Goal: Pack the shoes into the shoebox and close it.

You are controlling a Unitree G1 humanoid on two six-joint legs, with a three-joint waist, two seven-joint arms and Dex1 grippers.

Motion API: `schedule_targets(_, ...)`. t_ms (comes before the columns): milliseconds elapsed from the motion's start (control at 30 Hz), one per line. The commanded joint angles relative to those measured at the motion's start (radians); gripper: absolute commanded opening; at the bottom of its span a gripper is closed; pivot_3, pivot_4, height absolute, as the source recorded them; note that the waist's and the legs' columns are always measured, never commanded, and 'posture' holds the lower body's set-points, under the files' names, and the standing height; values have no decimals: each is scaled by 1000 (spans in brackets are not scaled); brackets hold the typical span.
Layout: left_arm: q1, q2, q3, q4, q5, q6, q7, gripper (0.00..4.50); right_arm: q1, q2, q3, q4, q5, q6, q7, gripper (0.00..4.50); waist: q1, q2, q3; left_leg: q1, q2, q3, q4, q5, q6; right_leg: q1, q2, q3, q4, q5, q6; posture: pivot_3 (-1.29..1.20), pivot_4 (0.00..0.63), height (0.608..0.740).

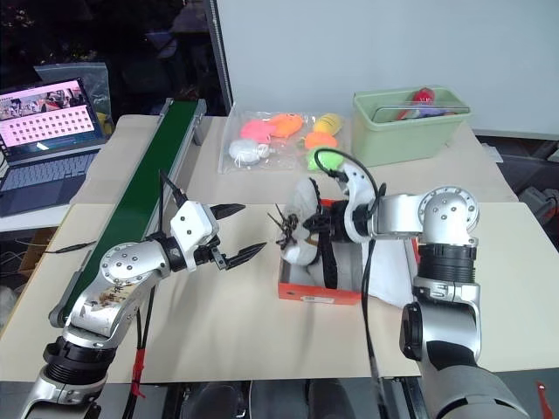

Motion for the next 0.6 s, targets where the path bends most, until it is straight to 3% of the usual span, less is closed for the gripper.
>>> schedule_targets(33, -3, 6, 23, -37, -5, -17, 7, 4464, -3, -24, -10, -17, 9, 8, 12, 630, -2, 0, 0, 0, 0, 0, 0, 0, 0, 0, 0, 0, 0, 0, 0, 0, 150, 729)
schedule_targets(333, -3, 8, 30, -52, -3, -9, 19, 4464, 84, 11, 42, -53, -58, 8, 45, 630, 0, 0, 0, 1, 0, 0, 0, 0, 0, 1, 1, 0, 0, 0, 0, 0, 150, 729)
schedule_targets(467, -6, 3, 26, -55, 0, -5, 28, 4464, 144, 23, 175, -132, -154, 3, 117, 630, -1, 0, -1, 2, 1, 0, 0, 0, 0, 2, 1, 0, 0, 0, 0, 0, 150, 729)
schedule_targets(600, -11, 4, 26, -63, -4, 0, 34, 4464, 157, -23, 215, -151, -225, 2, 197, 630, 0, -1, -2, 3, 1, 0, 0, 0, 0, 3, 1, 0, 0, 0, 0, 0, 150, 729)
